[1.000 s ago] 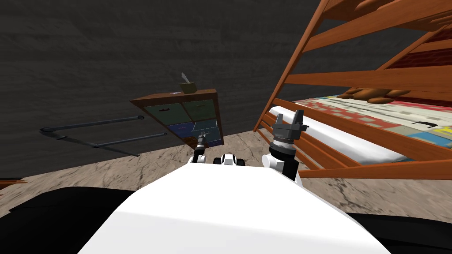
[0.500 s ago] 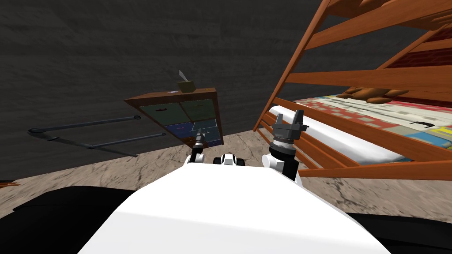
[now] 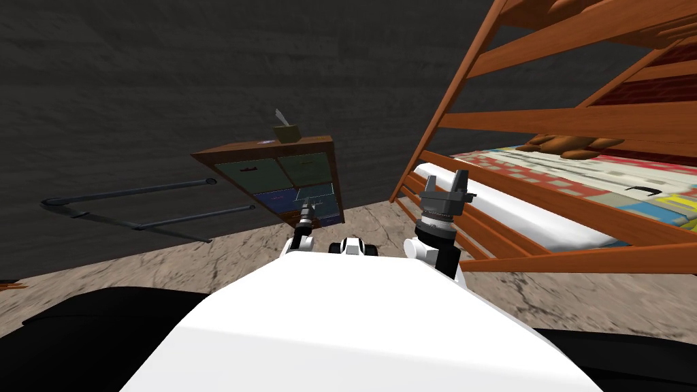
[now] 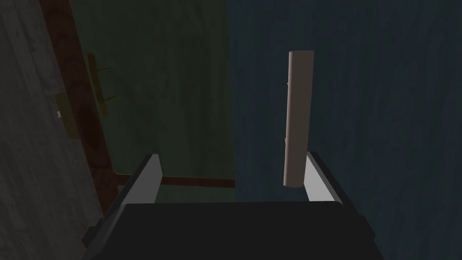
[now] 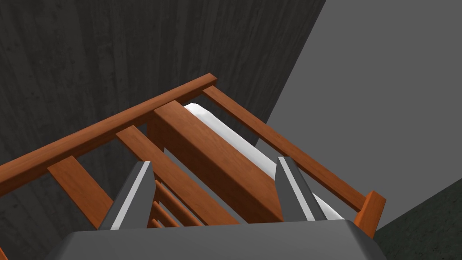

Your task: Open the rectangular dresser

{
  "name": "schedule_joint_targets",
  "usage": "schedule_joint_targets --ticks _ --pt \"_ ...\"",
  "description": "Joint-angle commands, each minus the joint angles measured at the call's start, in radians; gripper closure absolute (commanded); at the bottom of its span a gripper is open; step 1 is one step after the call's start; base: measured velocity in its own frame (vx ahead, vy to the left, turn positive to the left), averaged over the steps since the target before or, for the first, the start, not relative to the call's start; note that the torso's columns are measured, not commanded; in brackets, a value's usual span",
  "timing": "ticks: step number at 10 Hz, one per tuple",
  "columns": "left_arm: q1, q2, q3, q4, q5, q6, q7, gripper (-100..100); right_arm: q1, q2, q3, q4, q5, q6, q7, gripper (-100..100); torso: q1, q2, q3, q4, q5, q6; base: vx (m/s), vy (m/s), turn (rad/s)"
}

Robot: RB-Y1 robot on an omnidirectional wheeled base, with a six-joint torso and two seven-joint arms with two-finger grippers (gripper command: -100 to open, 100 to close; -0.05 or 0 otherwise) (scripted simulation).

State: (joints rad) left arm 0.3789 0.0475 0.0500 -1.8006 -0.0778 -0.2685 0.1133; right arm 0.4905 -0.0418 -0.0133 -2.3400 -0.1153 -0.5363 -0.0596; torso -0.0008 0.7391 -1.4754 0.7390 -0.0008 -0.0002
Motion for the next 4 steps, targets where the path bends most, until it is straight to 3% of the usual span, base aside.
schedule_joint_targets --ticks 1,4 --pt "0.0 0.0 0.0 0.0 0.0 0.0 0.0 0 0.0 0.0 0.0 0.0 0.0 0.0 0.0 0 0.0 0.0 0.0 0.0 0.0 0.0 0.0 0.0 0.0" --pt "0.001 0.0 0.0 0.001 0.0 0.001 0.0 0 0.0 0.0 0.0 0.0 0.0 0.0 0.0 0 0.001 -0.001 0.0 -0.001 0.001 0.0 0.0 0.0 0.0"
